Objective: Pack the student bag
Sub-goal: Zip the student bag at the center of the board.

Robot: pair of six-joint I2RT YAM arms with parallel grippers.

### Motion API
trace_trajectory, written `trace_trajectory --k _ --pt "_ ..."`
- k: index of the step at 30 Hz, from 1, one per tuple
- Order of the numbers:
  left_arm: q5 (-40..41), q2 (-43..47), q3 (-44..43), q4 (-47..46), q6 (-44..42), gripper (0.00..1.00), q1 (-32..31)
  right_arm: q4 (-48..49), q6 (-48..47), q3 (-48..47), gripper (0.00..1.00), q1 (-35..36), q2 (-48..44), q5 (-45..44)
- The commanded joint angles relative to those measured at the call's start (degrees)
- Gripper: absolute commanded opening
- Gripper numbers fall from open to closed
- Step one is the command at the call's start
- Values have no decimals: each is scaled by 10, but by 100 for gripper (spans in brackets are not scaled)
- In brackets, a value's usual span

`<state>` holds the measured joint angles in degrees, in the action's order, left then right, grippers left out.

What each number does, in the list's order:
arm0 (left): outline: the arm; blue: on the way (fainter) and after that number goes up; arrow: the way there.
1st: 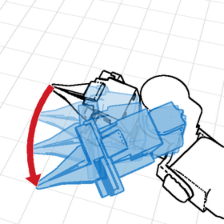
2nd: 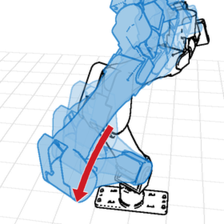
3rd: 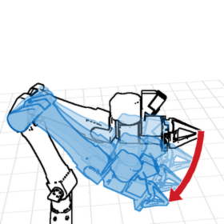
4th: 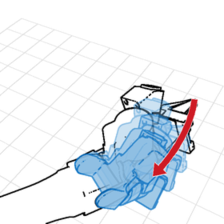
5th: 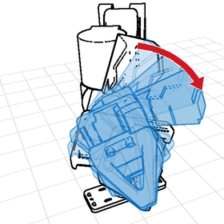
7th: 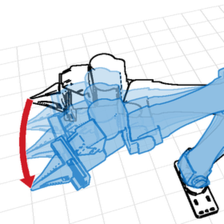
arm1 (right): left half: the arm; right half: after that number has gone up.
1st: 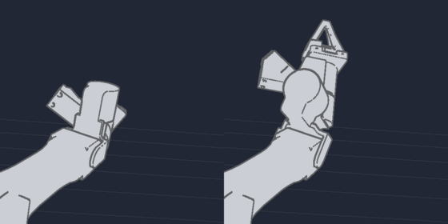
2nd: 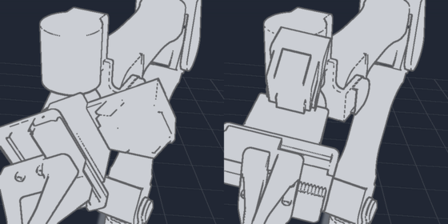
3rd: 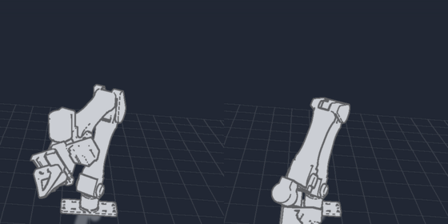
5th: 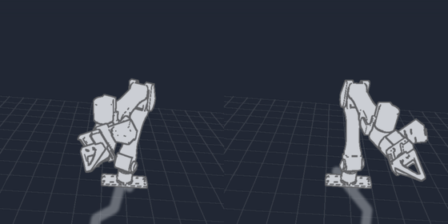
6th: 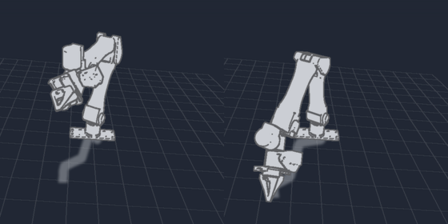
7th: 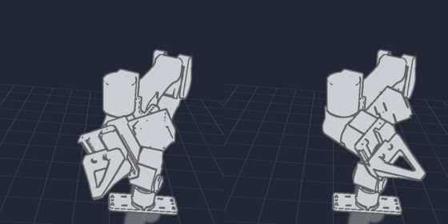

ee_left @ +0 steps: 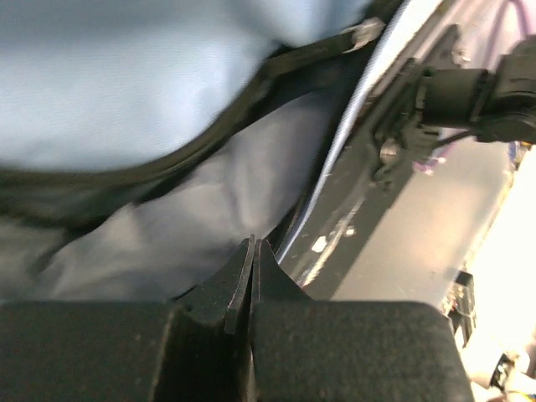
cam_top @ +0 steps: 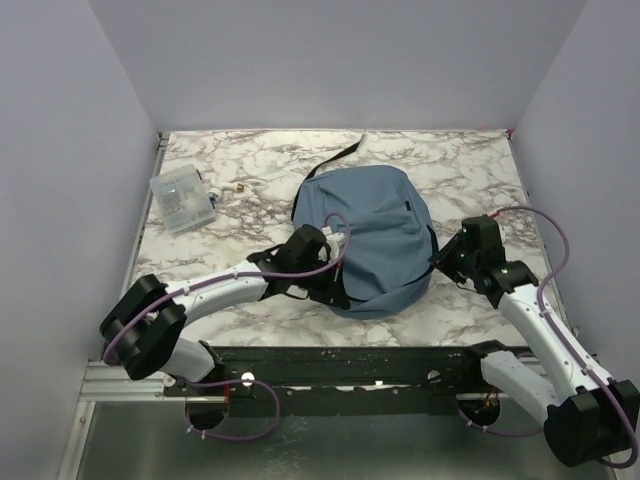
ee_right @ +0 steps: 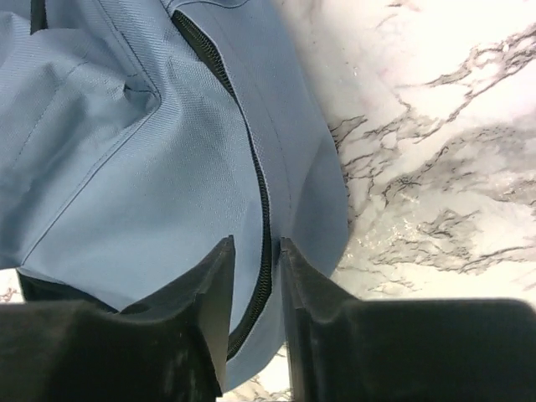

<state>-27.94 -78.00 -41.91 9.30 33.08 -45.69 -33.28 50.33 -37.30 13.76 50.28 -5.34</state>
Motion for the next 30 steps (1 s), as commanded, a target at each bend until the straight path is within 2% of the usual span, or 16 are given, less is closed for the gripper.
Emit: trace_trajectory --k 1,4,6,13,17,18,20,22,24,25,28,30 --pt "-72 -59 -84 -49 37 0 -58 -40 -67 -28 38 -4 27 17" --pt "-90 -95 -132 -60 43 0 -83 -58 -74 -27 50 -5 17 91" --pt "-115 -125 -156 -60 48 0 -92 -56 -59 -12 52 -5 -4 147" --pt "-139 -161 -169 -69 60 0 -116 58 56 128 57 -2 -69 336" --pt "-137 -154 -161 -74 66 0 -130 71 58 134 57 3 -52 353" --pt "-136 -151 -160 -74 66 0 -131 75 55 133 56 3 -48 349" --pt "-133 -144 -157 -71 63 0 -129 80 57 130 45 3 -34 351" --pt "-131 -134 -155 -61 67 0 -120 84 67 134 31 3 -22 355" --pt "-134 -121 -149 -59 74 0 -106 113 77 155 9 3 -25 369" --pt "-131 -109 -143 -59 76 1 -99 136 83 169 2 3 -29 381" --pt "-107 -61 -123 -60 69 24 -83 262 130 237 1 3 -67 416" --pt "-95 -41 -117 -60 57 40 -72 352 147 276 1 4 -107 408"
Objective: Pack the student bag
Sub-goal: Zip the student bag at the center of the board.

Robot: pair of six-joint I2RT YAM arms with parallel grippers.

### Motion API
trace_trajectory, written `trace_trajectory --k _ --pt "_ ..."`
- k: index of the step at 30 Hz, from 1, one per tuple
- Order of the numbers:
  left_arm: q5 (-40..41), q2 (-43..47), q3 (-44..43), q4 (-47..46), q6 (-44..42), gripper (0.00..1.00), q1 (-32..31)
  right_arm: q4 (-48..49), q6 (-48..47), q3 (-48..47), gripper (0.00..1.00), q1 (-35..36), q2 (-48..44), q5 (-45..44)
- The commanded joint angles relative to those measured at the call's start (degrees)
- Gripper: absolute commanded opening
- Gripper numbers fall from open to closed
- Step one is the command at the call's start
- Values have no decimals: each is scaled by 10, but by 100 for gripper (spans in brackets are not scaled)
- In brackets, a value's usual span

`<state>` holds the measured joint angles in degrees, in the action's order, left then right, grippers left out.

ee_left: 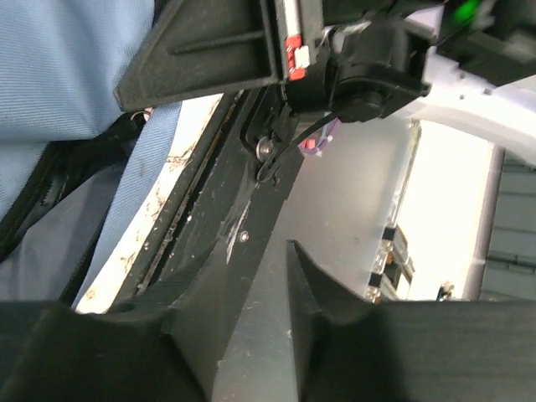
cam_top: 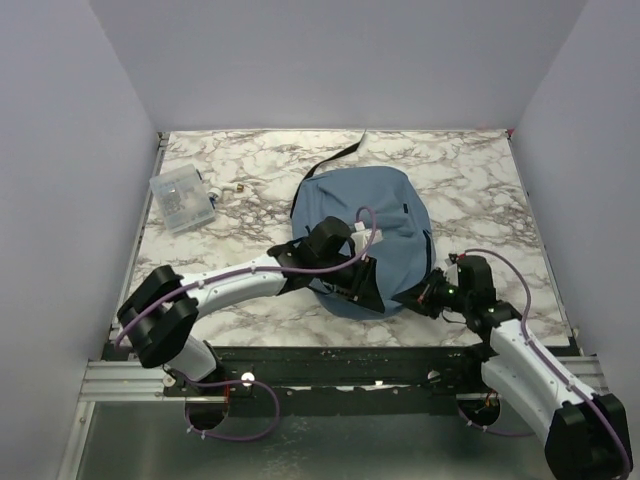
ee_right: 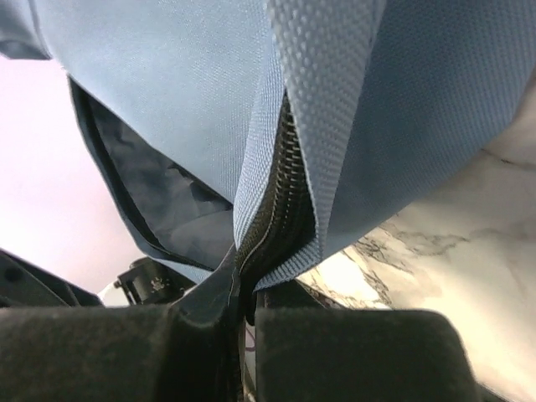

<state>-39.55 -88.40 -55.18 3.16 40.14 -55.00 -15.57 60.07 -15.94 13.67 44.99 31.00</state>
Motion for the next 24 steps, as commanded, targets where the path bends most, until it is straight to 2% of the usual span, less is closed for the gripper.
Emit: trace_trajectory --k 1,5,9,14,16,17,19,21,24 --pt "28 67 17 2 -17 44 28 200 45 74 1 4 -72 33" --pt "24 43 6 3 -20 46 64 251 1 89 1 4 -130 -8" --pt "25 6 -8 5 -33 50 77 356 -15 128 1 5 -162 -28" --pt "46 -2 8 6 -48 52 68 505 -4 166 1 5 -125 -13" --pt "58 0 18 8 -56 46 60 520 4 161 1 5 -105 -3" --pt "58 1 21 8 -57 41 55 507 6 161 1 5 -99 -1" --pt "63 3 27 7 -63 36 36 417 -10 114 1 5 -88 1" --pt "67 0 29 7 -66 33 19 290 -33 72 9 5 -81 -13" --pt "67 -10 36 3 -56 31 4 102 -68 4 47 5 -60 -33"
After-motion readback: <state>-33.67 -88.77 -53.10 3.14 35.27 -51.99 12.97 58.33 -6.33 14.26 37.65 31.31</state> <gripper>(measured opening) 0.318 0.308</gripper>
